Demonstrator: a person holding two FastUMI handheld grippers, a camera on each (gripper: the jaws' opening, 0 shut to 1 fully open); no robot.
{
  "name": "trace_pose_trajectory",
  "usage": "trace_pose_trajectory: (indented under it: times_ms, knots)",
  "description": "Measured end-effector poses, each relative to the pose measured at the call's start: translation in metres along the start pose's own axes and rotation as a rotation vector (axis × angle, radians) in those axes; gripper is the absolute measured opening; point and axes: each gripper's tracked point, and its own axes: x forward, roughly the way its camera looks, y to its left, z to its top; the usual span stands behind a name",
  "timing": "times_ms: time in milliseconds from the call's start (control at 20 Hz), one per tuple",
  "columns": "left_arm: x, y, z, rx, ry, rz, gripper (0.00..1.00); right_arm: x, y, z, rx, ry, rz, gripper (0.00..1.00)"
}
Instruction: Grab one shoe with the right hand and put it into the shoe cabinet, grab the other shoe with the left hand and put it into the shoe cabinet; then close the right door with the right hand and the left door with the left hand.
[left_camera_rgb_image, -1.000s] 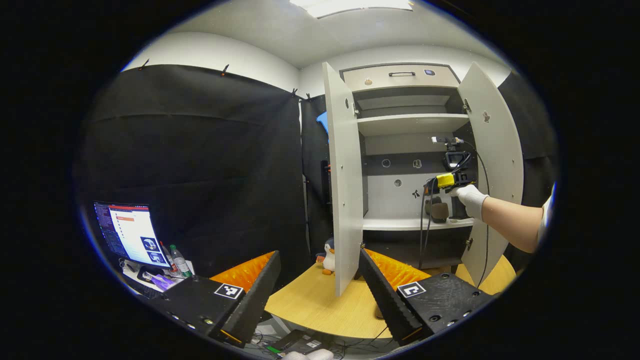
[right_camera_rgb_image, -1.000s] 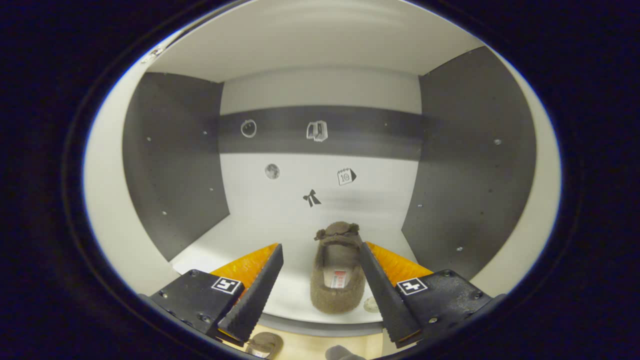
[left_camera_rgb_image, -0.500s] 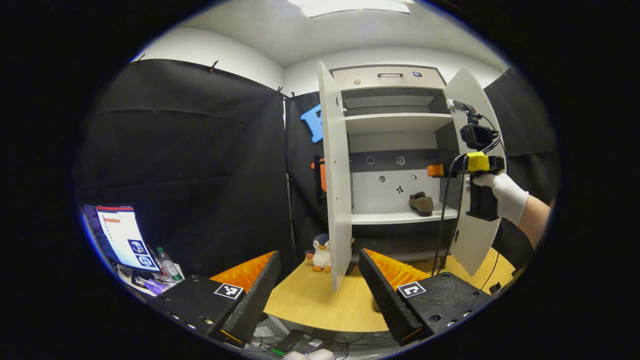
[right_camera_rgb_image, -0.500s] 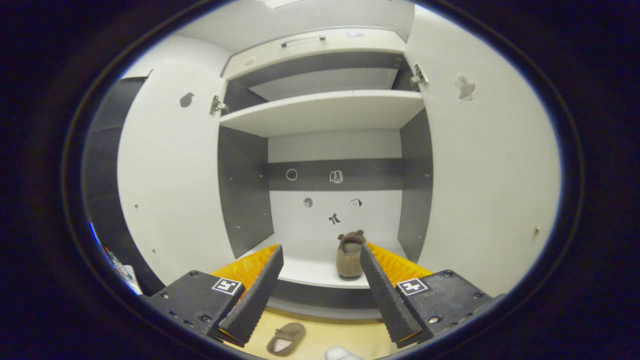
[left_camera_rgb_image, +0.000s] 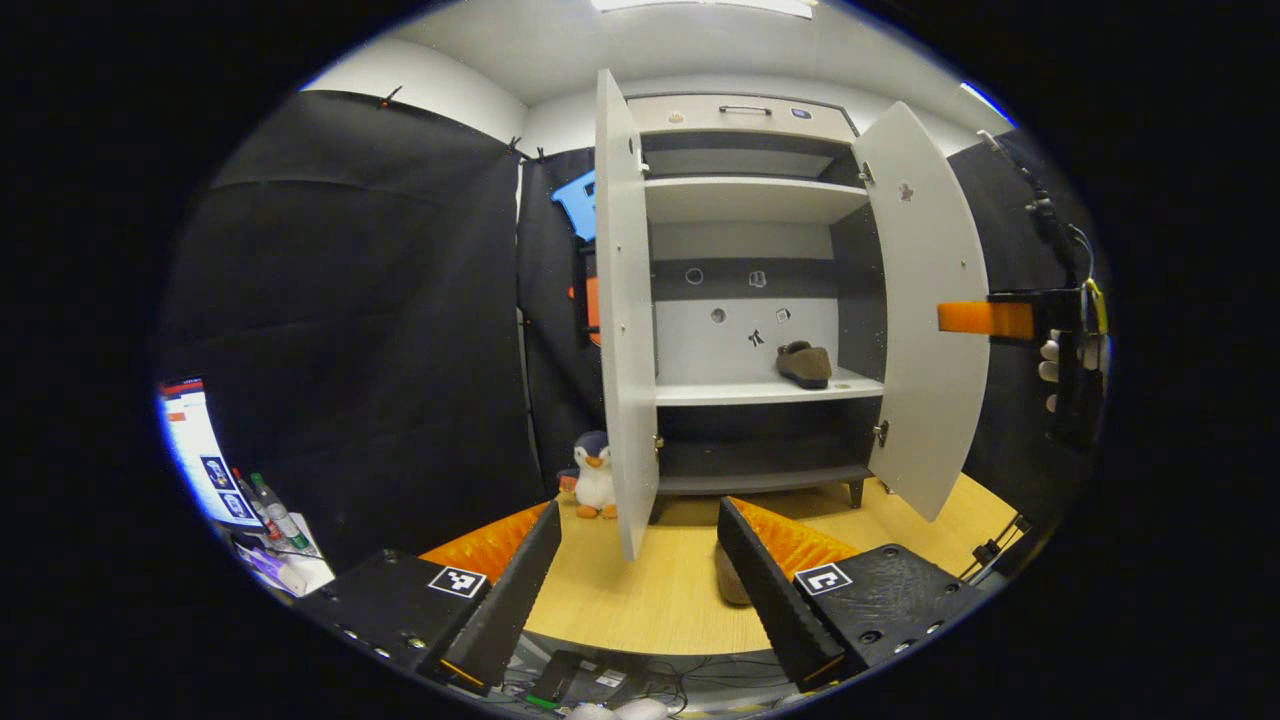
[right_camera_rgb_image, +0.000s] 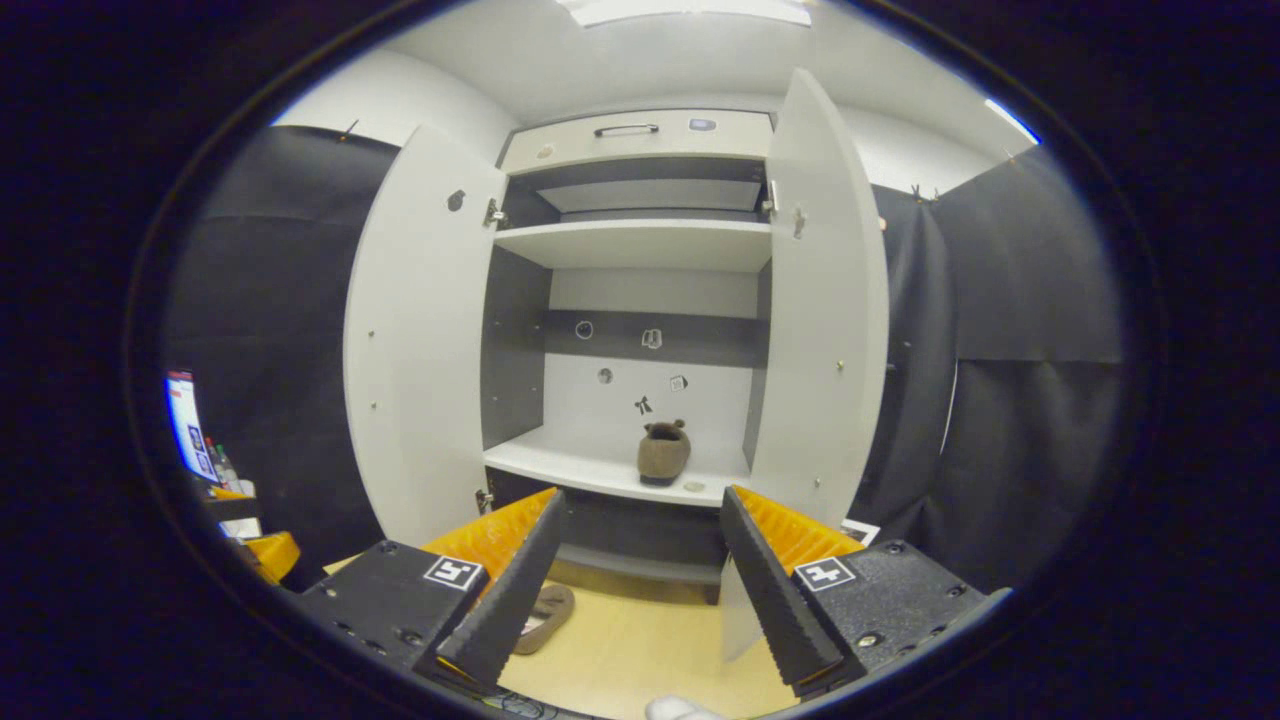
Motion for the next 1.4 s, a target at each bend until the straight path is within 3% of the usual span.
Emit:
trace_pose_trajectory:
  times_ms: [150, 400, 600, 750, 900, 1200, 1400]
  knots:
    - [0.046, -0.033, -0.027, 0.014, 0.036, -0.049, 0.96, -0.015, -0.017, -0.016, -0.007, 0.021, 0.003, 0.99]
    - [0.115, -0.085, -0.099, 0.03, 0.195, -0.085, 0.96, -0.026, -0.063, -0.038, 0.009, 0.094, 0.014, 0.99]
    - [0.166, -0.102, -0.166, 0.044, 0.345, -0.095, 0.96, -0.029, -0.095, -0.048, 0.011, 0.142, -0.039, 0.99]
    - [0.211, -0.096, -0.201, 0.062, 0.414, -0.11, 0.96, -0.028, -0.11, -0.041, 0.022, 0.152, -0.124, 0.99]
    - [0.248, -0.103, -0.237, 0.028, 0.478, -0.16, 0.96, -0.027, -0.106, -0.031, 0.024, 0.138, -0.198, 0.99]
    - [0.3, -0.111, -0.259, 0.072, 0.518, -0.226, 0.96, -0.016, -0.085, -0.023, 0.038, 0.134, -0.263, 1.0]
    - [0.327, -0.115, -0.263, 0.074, 0.515, -0.231, 0.88, -0.011, -0.079, -0.02, 0.04, 0.136, -0.303, 0.99]
